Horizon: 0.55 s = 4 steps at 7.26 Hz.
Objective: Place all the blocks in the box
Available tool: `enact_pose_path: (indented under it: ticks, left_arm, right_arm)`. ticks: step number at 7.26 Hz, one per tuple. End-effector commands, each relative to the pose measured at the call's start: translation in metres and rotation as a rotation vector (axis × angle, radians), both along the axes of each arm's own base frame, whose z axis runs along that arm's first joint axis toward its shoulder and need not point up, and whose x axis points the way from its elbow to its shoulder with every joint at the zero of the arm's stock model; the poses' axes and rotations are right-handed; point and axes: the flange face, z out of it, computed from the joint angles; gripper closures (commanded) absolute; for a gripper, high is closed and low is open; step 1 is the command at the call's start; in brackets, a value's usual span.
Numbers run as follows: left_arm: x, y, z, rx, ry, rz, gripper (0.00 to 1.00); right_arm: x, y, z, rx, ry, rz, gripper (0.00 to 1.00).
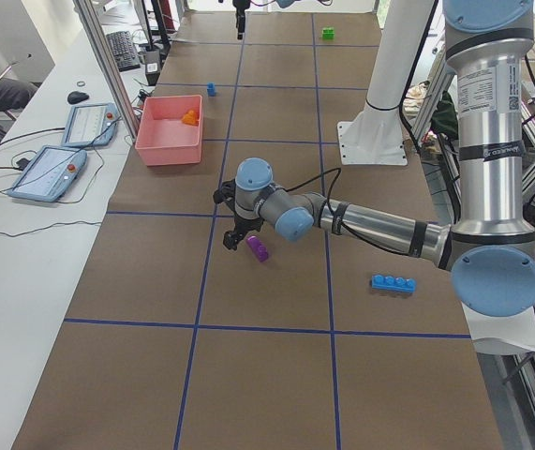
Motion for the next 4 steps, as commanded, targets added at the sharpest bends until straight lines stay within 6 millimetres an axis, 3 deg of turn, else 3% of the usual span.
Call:
enact_pose_path:
  ticks: [1,4]
  left_arm:
    - [0.063,0.019,0.017,-0.005,-0.057,0.049,0.0]
    - [0.088,0.018,0.034,-0.008,-0.062,0.086,0.0]
  right_arm:
    - [0.01,0.017,0.004,0.011,-0.002,-0.005,0.01]
    - [0.01,0.017,0.004,0.011,-0.002,-0.005,0.01]
